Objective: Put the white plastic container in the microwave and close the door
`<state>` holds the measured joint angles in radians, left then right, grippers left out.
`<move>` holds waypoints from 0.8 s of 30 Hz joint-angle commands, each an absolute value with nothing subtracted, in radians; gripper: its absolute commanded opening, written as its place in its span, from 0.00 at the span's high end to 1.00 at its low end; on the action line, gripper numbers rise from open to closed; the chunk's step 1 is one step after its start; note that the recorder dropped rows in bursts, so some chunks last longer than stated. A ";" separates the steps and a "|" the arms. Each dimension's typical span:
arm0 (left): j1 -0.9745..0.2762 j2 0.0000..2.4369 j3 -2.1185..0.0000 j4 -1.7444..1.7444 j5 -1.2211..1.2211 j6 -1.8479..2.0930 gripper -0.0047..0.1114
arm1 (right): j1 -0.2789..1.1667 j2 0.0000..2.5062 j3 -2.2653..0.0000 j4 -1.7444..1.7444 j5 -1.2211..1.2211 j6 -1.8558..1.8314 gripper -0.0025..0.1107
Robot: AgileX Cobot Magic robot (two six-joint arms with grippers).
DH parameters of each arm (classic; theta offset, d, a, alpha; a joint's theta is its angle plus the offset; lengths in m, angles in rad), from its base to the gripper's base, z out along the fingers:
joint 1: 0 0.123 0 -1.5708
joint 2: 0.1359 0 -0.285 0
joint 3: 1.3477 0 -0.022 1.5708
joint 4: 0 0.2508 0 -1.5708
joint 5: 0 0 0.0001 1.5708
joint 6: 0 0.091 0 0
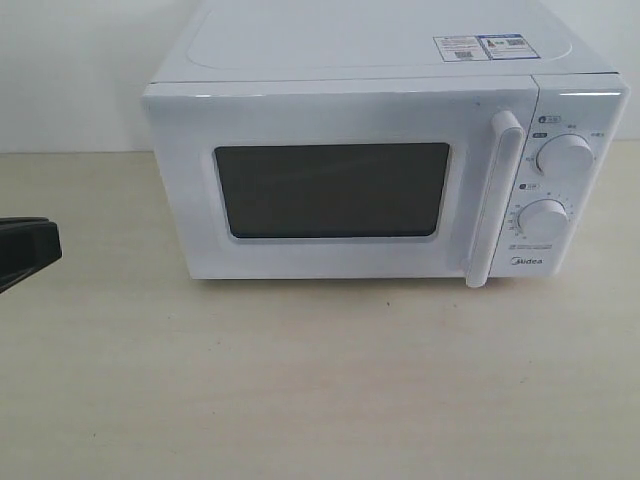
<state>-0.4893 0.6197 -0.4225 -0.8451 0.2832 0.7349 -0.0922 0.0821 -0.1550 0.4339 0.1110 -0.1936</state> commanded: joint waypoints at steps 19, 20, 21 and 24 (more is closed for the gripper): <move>-0.498 0.614 -0.418 -0.840 0.284 0.740 0.92 | -0.099 0.000 0.000 0.064 0.251 -0.043 0.98; -0.498 0.614 -0.418 -0.840 0.284 0.740 0.92 | -0.099 0.000 0.000 0.064 0.288 -0.031 0.98; -0.498 0.614 -0.418 -0.840 0.284 0.740 0.92 | -0.099 0.000 0.000 0.064 0.320 -0.029 0.98; -0.498 0.614 -0.418 -0.840 0.284 0.740 0.92 | -0.099 0.000 0.000 0.064 0.329 -0.032 0.98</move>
